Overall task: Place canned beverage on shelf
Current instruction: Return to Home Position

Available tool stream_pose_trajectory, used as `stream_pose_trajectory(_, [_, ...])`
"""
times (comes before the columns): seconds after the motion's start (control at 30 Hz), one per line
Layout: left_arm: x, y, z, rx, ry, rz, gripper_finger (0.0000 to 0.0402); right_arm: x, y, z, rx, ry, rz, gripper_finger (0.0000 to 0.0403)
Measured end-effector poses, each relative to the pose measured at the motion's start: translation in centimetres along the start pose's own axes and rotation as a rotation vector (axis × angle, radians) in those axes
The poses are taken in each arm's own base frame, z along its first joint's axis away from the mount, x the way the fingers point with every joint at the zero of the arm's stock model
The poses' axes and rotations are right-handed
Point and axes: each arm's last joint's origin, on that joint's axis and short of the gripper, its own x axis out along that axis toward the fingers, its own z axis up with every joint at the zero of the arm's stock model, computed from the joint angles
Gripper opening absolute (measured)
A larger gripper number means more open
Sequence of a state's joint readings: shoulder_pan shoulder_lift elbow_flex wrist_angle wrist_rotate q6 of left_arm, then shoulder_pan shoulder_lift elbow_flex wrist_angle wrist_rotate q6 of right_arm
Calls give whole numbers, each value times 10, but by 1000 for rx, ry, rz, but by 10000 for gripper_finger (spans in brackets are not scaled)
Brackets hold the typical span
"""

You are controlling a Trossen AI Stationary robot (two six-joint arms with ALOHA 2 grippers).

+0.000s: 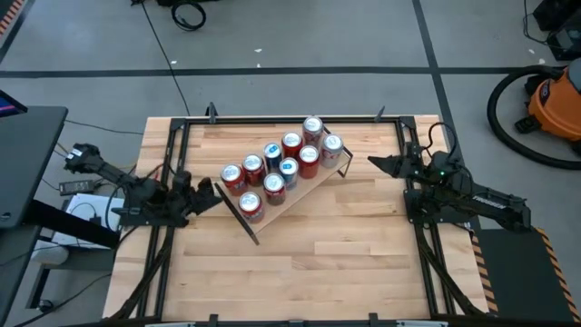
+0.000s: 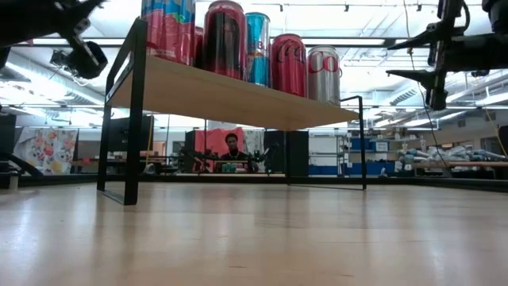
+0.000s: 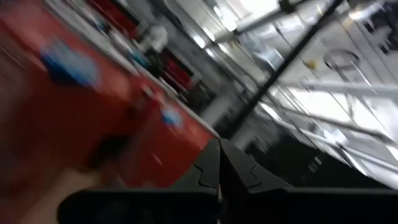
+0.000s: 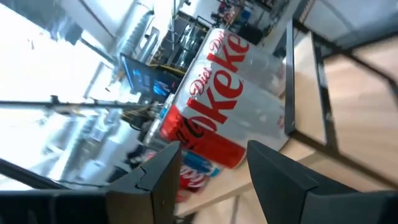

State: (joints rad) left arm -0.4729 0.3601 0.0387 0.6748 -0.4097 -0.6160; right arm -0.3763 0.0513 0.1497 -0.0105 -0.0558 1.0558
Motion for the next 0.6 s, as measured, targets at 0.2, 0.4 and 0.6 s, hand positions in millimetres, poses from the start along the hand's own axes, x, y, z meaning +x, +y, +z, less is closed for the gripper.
stream_pose_trajectory(0.2, [-8, -8, -11, -68, 159, -92, 2, 0, 0, 0, 178, 15, 10, 193])
stream_pose_trajectory(0.4, [-15, -12, -21, -118, 275, -120, 1, 0, -2, -2, 65, 27, -15, 194])
stream_pose_trajectory(0.6, [-17, -12, -25, -116, 317, -115, 15, 0, -3, -2, -206, 35, -19, 194])
